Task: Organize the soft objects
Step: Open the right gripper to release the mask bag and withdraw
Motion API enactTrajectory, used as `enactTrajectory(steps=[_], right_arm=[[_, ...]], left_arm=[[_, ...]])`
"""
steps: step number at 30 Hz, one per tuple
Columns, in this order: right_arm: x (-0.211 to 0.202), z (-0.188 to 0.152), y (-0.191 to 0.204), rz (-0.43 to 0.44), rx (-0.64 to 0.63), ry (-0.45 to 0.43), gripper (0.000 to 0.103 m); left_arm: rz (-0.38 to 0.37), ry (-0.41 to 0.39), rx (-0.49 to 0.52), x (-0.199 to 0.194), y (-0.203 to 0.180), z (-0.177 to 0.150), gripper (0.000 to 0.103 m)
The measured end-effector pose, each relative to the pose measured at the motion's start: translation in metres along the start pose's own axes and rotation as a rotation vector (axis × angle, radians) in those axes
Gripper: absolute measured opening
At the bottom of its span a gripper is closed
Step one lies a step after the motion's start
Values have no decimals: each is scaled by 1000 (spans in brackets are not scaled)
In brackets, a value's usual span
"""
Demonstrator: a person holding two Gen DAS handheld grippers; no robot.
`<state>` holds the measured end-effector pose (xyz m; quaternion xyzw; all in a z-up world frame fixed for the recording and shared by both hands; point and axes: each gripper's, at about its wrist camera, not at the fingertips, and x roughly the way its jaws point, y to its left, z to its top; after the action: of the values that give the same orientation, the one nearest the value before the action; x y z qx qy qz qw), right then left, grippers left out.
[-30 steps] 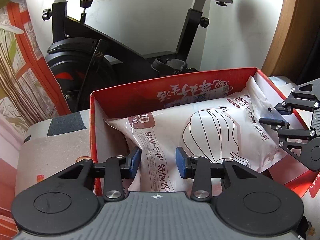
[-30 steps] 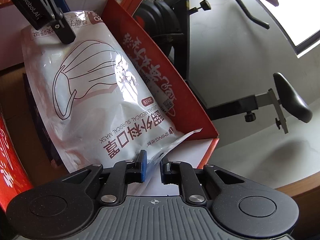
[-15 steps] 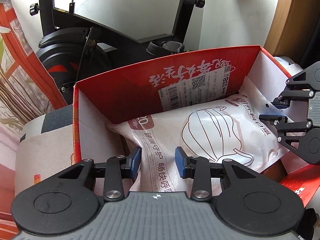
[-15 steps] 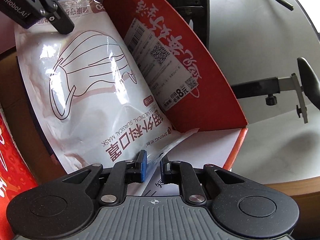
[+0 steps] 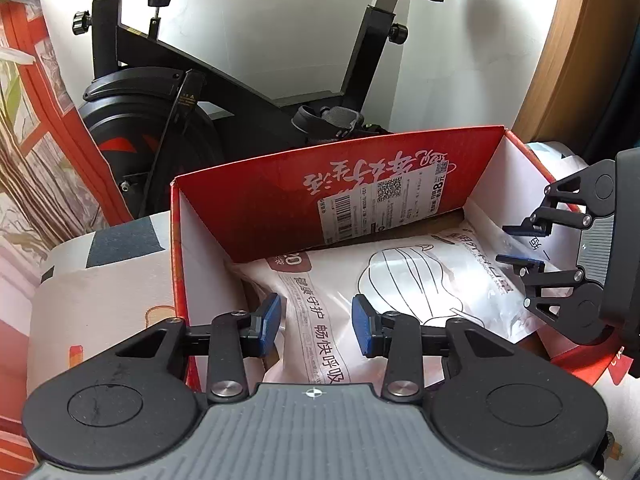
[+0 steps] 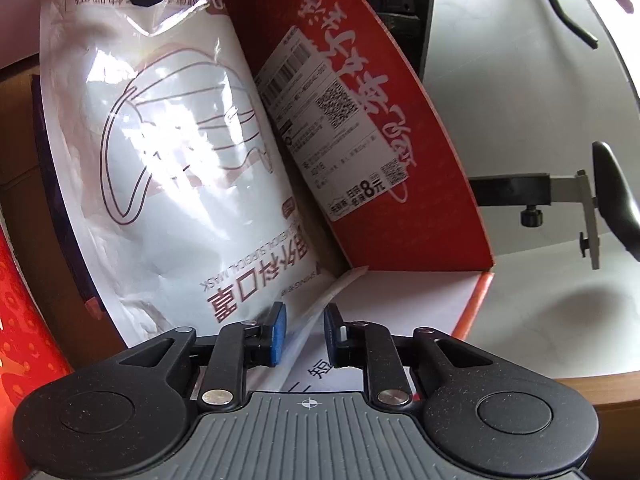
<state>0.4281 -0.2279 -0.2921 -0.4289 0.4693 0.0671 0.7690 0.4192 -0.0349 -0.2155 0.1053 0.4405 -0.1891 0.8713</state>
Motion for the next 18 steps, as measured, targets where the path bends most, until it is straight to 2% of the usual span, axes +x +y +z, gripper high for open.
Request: enactTrajectory(steps=[2, 6, 9, 10, 11, 13, 15, 18], right_arm=[[-12, -1, -7, -9, 27, -36, 26], [-35, -4, -16, -16, 60, -82, 34], [-59, -7, -24, -11, 121, -138, 49], [-66, -8, -24, -18, 135, -160, 59], [-76, -10, -25, -23, 151, -190, 72], [-96, -13, -27, -34, 198, -236, 82], [-114, -18, -30, -24, 255, -272, 86], [-143, -26, -32, -14, 335, -329, 100]], left_arm=[[0, -11, -8, -5, 0, 1, 41], [0, -43, -26, -19, -1, 1, 43], [6, -83, -43, -37, -2, -2, 56], [9, -105, -55, -44, -2, -4, 59], [8, -132, -72, -51, -1, -6, 66], [6, -179, -105, -68, -1, -10, 80], [11, -221, -117, -83, -2, -15, 89], [38, -270, -108, -106, -9, -24, 99]])
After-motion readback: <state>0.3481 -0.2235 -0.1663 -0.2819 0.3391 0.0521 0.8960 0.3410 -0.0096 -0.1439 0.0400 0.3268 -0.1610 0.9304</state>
